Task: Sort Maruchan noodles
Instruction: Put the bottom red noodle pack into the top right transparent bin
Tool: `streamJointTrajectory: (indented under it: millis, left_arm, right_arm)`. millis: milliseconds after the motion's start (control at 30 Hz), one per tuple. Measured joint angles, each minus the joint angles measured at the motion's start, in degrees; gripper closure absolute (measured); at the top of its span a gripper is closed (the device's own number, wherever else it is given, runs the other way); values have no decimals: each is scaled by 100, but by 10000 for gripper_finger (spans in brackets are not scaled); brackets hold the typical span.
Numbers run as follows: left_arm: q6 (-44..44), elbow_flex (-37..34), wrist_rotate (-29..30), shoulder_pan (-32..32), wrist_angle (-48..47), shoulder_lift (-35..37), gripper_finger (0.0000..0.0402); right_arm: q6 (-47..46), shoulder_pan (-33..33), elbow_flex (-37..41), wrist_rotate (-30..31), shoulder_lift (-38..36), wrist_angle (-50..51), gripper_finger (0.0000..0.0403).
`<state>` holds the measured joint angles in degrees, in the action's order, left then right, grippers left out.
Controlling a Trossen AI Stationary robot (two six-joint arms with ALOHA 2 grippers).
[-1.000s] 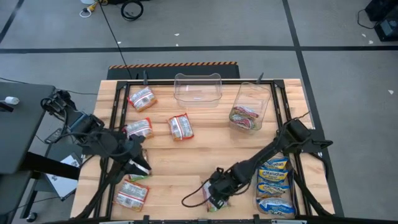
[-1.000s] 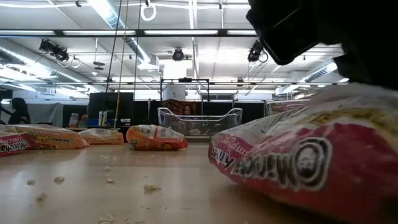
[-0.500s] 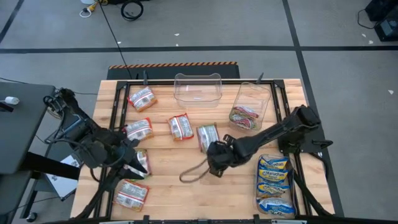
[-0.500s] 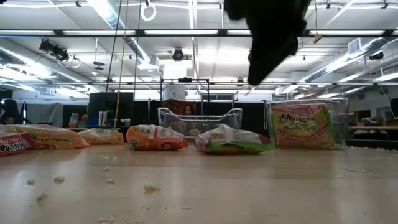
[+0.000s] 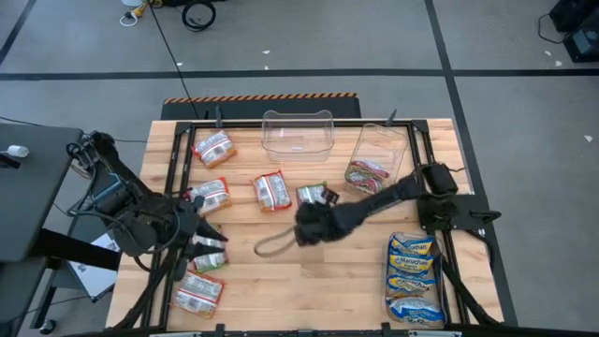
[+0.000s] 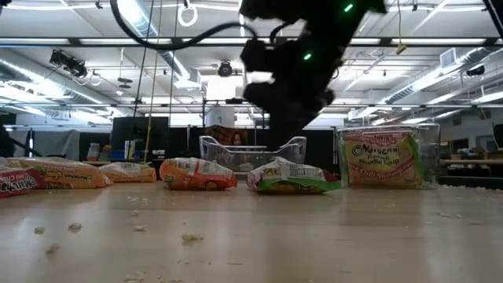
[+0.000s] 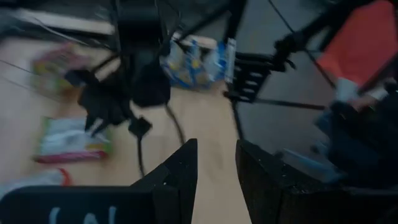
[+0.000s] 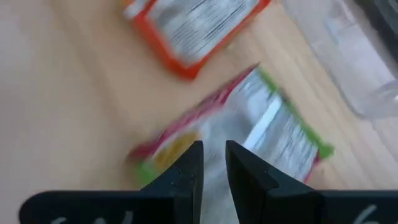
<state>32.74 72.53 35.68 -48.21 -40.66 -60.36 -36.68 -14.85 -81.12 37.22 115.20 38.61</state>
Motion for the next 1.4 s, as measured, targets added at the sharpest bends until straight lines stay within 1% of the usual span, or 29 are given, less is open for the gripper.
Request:
streamJointTrajectory:
  millis: [67,133,233,300,467,500,567,667,800,900,967,1000,1033,1133,1200,1267,1400]
  left_arm:
    - [-12,0,234,40,4,0,287]
    - [-1,0,288,78,4,0,287]
    - [154,0,276,84,4,0,287]
    - [264,0,264,67,9,0,287]
    - [305,0,180,-41,17,0,287]
    - [305,0,179,-59,21,0,287]
    - [289,0,176,-84,20,0,287]
    - [139,0,176,-91,19,0,287]
    - [-101,0,179,-89,15,0,287]
    - [-211,0,179,-89,13,0,287]
    - [-219,-2,177,-89,9,0,287]
    - [-217,-2,179,-89,4,0,287]
    - [-217,-2,177,-89,-1,0,287]
    - [-237,-4,179,-87,-27,-2,287]
    - [-241,-7,178,-85,-82,-11,287]
    - [-237,-4,181,-72,-145,-20,287]
    - [-235,-7,199,-72,-170,-44,287]
  right_arm:
    - [266,248,0,-50,95,-374,328]
    - [449,427,0,-261,157,-511,328]
    - [575,577,0,-952,184,-452,328]
    - [677,562,-3,-1440,192,-308,328]
    - [816,136,-13,-2524,-40,469,328]
    - [808,-13,-11,-2673,-139,629,328]
    - [793,-337,-23,-2718,-387,747,328]
    - [806,-875,-54,-2511,-796,517,328]
    - [1223,-1558,-50,-2120,-931,371,320]
    - [1472,-1957,-39,-2098,-873,365,295]
    - [1552,-2174,29,-1944,-784,460,271]
    - [1606,-2239,48,-1815,-715,500,258]
    - [1684,-2306,68,-1538,-650,526,245]
    - [1994,-2432,173,-514,-405,596,207]
    - [2178,-2444,275,-1,-221,475,189]
    - [2227,-2429,368,195,-29,466,179]
    - [2184,-2330,541,244,303,568,175]
